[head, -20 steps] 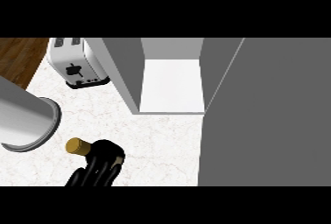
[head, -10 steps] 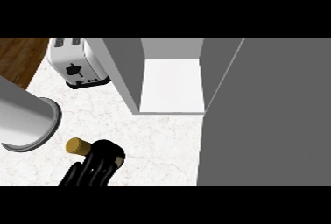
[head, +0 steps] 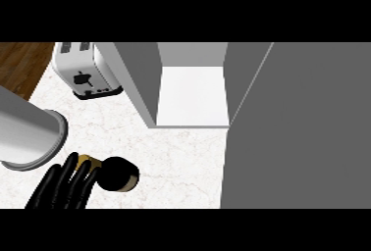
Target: Pick up the wine, place it into the cabinet and close the cabinet
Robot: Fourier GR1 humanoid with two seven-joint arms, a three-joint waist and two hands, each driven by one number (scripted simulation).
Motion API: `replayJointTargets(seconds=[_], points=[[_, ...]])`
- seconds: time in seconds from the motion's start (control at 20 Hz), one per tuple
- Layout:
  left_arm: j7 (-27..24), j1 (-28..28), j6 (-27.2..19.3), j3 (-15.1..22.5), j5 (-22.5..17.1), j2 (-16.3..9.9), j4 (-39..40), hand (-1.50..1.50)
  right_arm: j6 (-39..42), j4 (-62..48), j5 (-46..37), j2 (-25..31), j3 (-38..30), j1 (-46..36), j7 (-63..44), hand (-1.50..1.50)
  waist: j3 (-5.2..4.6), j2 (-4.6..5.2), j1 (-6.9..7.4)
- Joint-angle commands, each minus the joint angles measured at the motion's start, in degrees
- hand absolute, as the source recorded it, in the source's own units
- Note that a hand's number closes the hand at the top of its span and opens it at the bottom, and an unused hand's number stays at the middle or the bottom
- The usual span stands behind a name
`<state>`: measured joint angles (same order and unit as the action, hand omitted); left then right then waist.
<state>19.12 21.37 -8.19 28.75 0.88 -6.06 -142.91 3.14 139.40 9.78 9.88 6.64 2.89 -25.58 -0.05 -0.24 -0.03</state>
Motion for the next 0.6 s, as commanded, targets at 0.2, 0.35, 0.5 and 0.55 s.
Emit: replayJointTargets(seconds=[0.2, 0.35, 0.5, 0.55], points=[[3.12, 0.85, 1.88, -12.38, -11.83, -1.9, -8.97, -1.5, -1.24, 8.1, 0.43, -0.57, 1.21, 1.36, -4.32, -1.5, -0.07, 0.0, 0.07], [2.48, -0.62, 3.4, -14.88, -14.28, -1.24, -5.28, -1.5, 0.31, 4.23, 2.02, -0.96, -0.07, 0.76, -0.76, -1.5, 0.01, 0.12, 0.09], [3.45, -1.49, 4.4, -18.66, -16.82, -0.97, -1.55, -1.5, -0.25, 9.64, 4.7, 0.58, -2.46, 1.27, -5.52, -1.5, -0.01, 0.05, -0.23], [-0.46, -0.28, 7.31, -19.42, -18.75, -1.18, 1.48, -1.5, -1.33, 7.39, 0.91, -0.82, 0.2, -0.78, -4.6, -1.5, -0.06, 0.07, 0.12]])
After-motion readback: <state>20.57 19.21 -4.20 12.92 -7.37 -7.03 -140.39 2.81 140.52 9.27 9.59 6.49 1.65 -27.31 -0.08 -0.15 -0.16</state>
